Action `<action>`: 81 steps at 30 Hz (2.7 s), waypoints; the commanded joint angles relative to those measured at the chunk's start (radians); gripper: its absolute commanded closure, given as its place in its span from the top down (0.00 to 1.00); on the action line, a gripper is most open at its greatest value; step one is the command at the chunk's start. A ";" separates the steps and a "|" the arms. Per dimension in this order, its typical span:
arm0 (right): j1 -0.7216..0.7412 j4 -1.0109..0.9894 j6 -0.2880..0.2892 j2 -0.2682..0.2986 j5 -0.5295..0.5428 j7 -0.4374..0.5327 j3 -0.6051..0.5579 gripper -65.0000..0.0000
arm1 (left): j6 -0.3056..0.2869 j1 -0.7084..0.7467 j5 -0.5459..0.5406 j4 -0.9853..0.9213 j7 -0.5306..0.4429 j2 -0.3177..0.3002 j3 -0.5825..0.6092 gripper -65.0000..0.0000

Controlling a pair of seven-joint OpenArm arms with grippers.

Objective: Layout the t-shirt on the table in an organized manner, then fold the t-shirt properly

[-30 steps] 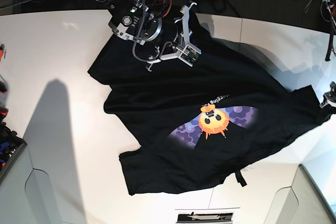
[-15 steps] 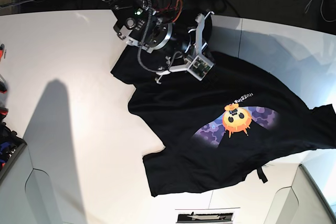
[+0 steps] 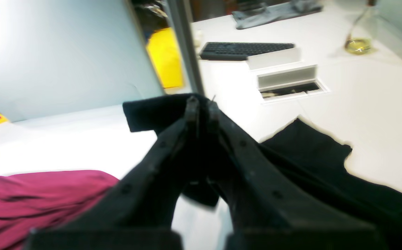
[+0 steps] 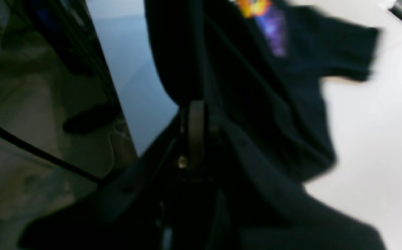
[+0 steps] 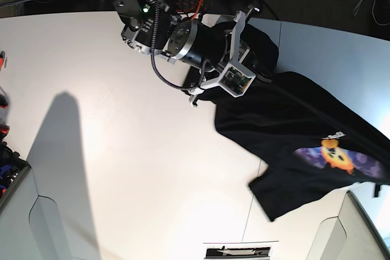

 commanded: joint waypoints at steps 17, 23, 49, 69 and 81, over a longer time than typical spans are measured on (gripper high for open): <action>0.005 0.285 -0.005 -0.008 -0.034 -0.017 0.123 0.00 | 0.027 -0.026 -0.024 0.107 -0.145 -0.225 -0.090 0.00; 0.004 0.285 -0.012 -0.002 -0.019 -0.017 0.342 0.00 | 0.075 -0.027 0.050 0.136 -0.220 -0.175 0.056 0.00; -0.140 0.241 -0.011 0.041 0.038 -0.035 0.560 0.00 | 0.032 -0.059 0.223 0.528 -0.183 0.483 0.986 0.61; -0.106 -0.006 -0.007 0.000 0.090 0.050 0.555 0.00 | 0.099 0.017 0.276 0.436 -0.050 0.499 0.568 0.30; -0.071 -0.145 -0.007 0.000 0.089 0.035 0.555 0.00 | 0.258 0.128 0.269 -0.017 -0.143 0.490 0.269 0.02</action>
